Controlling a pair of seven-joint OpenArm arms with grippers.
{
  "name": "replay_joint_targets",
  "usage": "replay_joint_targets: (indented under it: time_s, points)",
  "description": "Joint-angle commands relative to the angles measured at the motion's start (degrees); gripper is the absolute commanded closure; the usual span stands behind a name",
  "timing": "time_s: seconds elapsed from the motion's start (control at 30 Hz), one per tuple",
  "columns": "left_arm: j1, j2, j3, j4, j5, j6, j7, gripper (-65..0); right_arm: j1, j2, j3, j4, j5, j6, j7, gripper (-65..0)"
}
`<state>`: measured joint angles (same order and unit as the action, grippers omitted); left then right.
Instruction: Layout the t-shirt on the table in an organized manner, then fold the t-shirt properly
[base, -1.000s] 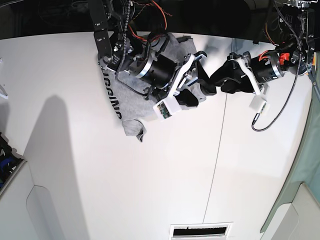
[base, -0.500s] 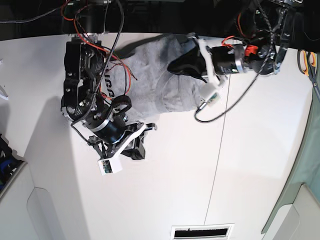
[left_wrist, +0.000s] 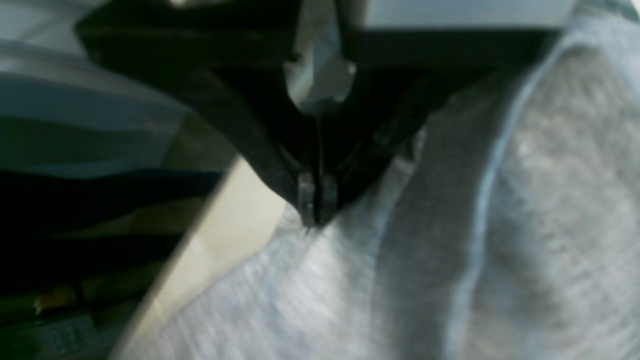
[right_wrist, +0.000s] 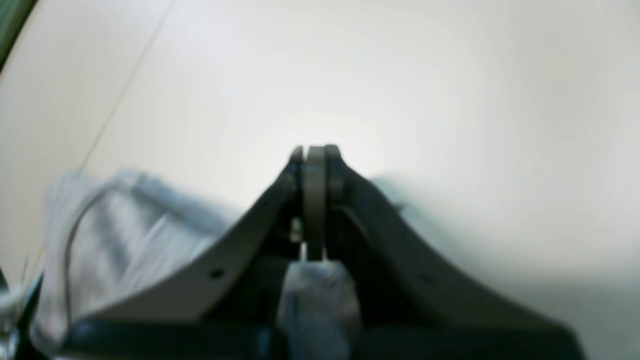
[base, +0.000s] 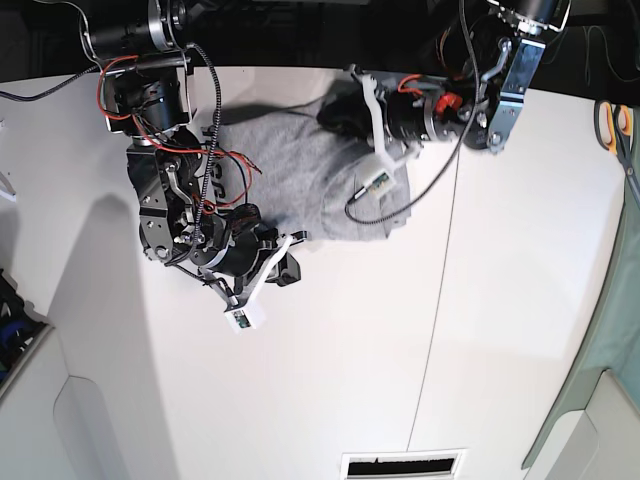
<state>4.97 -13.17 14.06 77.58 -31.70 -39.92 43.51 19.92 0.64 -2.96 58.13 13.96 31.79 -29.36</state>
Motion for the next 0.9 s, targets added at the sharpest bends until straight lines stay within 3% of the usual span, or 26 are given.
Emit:
replay_joint_targets:
  time_s: [0.0,0.23,0.53,0.73,0.87]
  points:
    - [-2.5,-0.3,-0.3,-0.6,2.1,1.6,0.0,0.0,0.4,1.1,0.0,1.8,2.1,0.1,0.0,0.0]
    - [-15.0,-0.1,-0.2,-10.1,3.4,1.8,-1.7,0.0,-9.7,4.9,0.5,12.6,9.6,0.1,-4.9,0.0]
    - [-22.3,1.5,-0.1,-15.7,3.2,1.8,-1.1,0.0,-21.0,4.9,1.3,24.8,11.8,0.1,-4.7,0.0]
    - [-21.9,-3.2,-0.2,-8.7,-3.7,1.8,2.2,0.0,-21.5,4.9,6.8,29.8,12.6,-0.1,-5.7,0.0]
    - [-21.1,-7.9,-0.2,1.2,-10.4,1.7,5.0,0.0,-21.2,4.9,9.6,34.4,18.0,0.0,-8.3,0.0]
